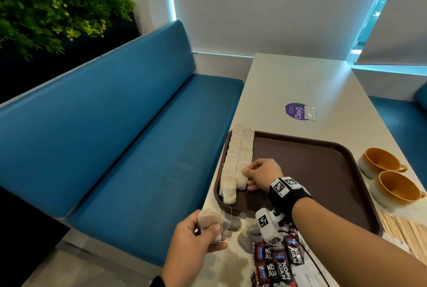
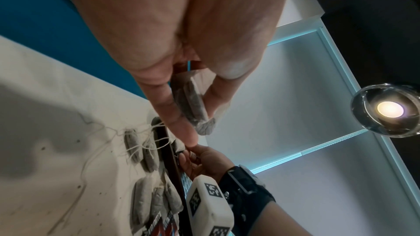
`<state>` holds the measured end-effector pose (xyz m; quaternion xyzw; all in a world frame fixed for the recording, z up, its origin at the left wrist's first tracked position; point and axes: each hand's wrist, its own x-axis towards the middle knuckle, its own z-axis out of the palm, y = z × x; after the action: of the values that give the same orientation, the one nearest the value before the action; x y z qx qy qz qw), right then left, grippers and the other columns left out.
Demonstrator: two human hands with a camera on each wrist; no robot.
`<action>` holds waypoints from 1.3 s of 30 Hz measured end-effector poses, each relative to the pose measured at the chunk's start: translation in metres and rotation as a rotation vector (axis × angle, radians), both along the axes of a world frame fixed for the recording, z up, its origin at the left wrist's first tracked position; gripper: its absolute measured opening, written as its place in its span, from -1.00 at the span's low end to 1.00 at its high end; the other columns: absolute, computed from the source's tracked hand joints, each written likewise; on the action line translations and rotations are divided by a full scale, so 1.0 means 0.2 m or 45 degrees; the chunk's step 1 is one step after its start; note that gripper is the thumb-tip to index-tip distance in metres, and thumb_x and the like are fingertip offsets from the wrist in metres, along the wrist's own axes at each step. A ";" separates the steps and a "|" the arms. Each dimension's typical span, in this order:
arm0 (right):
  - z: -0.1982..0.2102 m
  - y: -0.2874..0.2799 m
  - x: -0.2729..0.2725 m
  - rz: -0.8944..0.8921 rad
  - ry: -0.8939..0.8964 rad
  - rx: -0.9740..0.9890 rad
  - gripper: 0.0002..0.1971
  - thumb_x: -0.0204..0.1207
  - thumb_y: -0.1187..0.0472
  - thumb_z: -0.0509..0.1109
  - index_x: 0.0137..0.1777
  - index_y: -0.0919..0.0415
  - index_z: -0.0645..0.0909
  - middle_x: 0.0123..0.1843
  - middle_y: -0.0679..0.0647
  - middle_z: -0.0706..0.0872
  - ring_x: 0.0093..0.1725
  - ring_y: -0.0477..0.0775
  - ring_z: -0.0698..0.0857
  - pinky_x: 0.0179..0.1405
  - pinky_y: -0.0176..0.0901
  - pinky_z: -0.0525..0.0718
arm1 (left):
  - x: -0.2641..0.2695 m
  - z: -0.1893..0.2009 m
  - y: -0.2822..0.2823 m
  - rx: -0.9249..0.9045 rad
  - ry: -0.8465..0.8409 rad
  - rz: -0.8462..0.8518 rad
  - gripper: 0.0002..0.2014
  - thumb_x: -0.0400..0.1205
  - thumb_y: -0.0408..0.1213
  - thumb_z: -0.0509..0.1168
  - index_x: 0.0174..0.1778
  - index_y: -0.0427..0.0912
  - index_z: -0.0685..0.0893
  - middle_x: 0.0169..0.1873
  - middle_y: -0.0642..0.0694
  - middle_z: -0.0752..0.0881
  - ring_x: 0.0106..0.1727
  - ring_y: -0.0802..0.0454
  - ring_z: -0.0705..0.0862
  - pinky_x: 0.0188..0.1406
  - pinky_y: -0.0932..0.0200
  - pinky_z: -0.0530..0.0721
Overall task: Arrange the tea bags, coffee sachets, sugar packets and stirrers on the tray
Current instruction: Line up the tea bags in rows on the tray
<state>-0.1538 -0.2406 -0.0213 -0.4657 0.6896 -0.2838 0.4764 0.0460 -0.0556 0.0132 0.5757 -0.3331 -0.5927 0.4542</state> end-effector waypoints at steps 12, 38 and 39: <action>0.09 0.10 -0.04 -0.055 -0.124 -0.116 -0.86 0.64 0.14 0.50 -0.03 0.23 0.72 -0.26 0.20 0.78 -0.42 0.07 0.69 -0.22 0.12 0.85 | -0.01 0.01 0.01 -0.049 -0.001 0.061 -0.84 0.61 -0.55 0.44 -0.08 -0.21 0.84 -0.20 -0.19 0.86 -0.16 -0.20 0.87 -0.10 -0.07 0.85; 0.41 0.83 -0.12 0.377 -0.334 -0.237 -0.98 0.57 0.30 0.58 -0.04 0.21 0.83 -0.17 0.23 0.86 -0.29 0.02 0.74 -0.22 -0.14 0.78 | -0.24 0.07 0.06 -0.244 0.144 -0.116 -0.80 0.67 -0.53 0.37 0.19 -0.33 0.75 -0.08 -0.36 0.83 -0.25 -0.24 0.81 -0.21 -0.05 0.83; 0.40 0.83 -0.13 0.357 -0.333 -0.234 -0.98 0.57 0.30 0.57 -0.05 0.19 0.83 -0.18 0.21 0.86 -0.30 0.03 0.74 -0.21 -0.12 0.78 | -0.24 0.07 0.06 -0.244 0.154 -0.134 -0.78 0.68 -0.52 0.36 0.22 -0.31 0.75 -0.06 -0.35 0.84 -0.20 -0.24 0.82 -0.15 -0.08 0.83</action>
<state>-0.1792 -0.0748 0.0584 -0.5579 0.5215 -0.3346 0.5522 -0.0029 -0.0432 0.0262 0.4747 -0.3899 -0.6148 0.4946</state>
